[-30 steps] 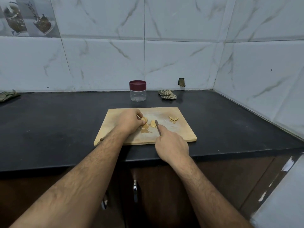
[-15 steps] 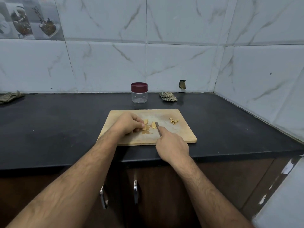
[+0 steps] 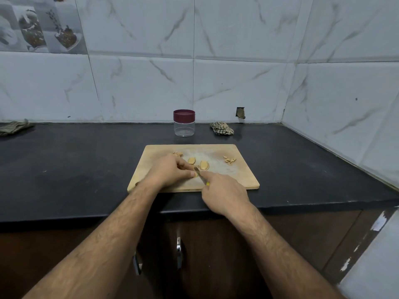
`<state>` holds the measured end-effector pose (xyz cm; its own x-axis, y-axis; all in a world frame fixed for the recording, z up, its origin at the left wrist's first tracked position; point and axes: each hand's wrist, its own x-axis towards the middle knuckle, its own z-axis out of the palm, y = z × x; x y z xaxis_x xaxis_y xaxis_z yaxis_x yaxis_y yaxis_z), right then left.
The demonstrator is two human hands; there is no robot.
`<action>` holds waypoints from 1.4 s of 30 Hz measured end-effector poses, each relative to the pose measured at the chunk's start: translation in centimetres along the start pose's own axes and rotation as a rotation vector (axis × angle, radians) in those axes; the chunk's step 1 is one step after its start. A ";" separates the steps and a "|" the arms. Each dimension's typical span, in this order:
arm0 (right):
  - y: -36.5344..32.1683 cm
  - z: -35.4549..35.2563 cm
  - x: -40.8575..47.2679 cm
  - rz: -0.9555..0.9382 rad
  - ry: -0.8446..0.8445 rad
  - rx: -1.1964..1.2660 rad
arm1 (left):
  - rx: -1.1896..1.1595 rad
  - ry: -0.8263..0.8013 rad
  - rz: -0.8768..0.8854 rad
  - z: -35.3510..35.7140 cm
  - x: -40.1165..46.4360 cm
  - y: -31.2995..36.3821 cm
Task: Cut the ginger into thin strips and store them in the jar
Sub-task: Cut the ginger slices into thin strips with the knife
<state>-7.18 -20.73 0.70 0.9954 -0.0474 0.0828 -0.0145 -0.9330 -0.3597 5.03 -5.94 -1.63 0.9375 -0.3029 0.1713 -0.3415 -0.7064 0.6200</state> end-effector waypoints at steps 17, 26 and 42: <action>0.1 -0.2 0.7 -0.030 -0.029 -0.050 | -0.003 -0.001 -0.117 0.4 0.0 1.0; -0.7 -0.3 1.3 -0.024 -0.054 -0.121 | 0.016 0.017 -0.126 0.4 -0.2 1.1; 0.7 -0.3 -1.4 -0.016 -0.002 -0.087 | -0.059 -0.054 -0.130 0.0 0.3 1.4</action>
<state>-8.65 -21.37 0.60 0.9958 -0.0313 0.0859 -0.0064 -0.9612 -0.2759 4.85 -6.97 -0.71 0.9681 -0.2463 0.0463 -0.2115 -0.7037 0.6783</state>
